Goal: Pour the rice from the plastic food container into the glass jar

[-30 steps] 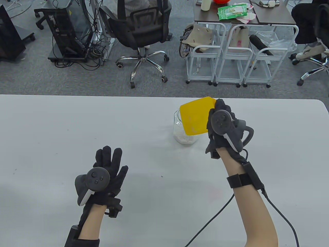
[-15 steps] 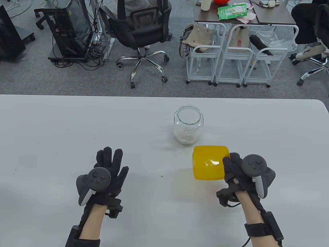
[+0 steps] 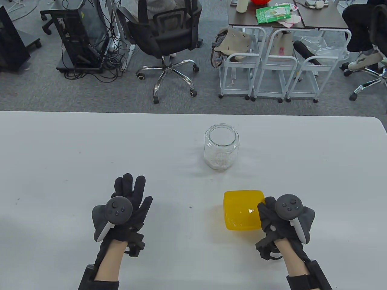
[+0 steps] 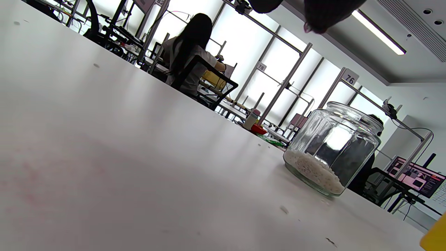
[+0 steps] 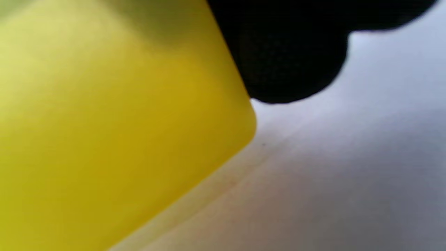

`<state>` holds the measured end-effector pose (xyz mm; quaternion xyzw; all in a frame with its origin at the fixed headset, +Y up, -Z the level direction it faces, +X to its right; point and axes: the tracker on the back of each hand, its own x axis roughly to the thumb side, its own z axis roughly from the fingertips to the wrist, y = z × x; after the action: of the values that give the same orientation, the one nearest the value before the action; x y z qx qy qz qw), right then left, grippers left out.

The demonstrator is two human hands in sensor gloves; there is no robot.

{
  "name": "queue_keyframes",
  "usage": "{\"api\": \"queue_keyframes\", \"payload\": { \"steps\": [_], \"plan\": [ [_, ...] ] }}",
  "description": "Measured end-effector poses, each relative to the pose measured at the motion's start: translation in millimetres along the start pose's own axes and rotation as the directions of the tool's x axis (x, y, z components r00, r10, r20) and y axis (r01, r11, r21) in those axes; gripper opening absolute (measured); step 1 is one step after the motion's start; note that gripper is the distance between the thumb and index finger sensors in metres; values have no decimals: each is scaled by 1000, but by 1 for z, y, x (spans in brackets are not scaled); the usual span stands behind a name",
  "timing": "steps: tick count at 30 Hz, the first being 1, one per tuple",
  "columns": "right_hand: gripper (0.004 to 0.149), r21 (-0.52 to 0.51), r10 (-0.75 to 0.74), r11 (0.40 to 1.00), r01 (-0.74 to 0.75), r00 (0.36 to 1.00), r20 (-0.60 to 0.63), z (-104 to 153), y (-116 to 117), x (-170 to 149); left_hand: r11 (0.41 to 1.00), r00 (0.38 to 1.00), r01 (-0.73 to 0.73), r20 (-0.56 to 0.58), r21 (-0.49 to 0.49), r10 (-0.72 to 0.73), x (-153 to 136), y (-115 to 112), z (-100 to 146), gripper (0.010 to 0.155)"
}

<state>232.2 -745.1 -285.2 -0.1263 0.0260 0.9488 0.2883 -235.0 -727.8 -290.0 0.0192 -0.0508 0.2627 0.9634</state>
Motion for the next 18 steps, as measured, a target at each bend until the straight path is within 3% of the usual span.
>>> {"api": "queue_keyframes", "payload": {
  "steps": [13, 18],
  "plan": [
    [50, 73, -15, 997, 17, 999, -34, -4, 9, -6, 1000, 1000, 3, 6, -5, -3, 2, -1, 0, 69],
    [58, -43, -58, 997, 58, 998, 5, -1, -11, -7, 1000, 1000, 0, 14, 5, 0, 3, 2, 0, 69]
  ]
}}
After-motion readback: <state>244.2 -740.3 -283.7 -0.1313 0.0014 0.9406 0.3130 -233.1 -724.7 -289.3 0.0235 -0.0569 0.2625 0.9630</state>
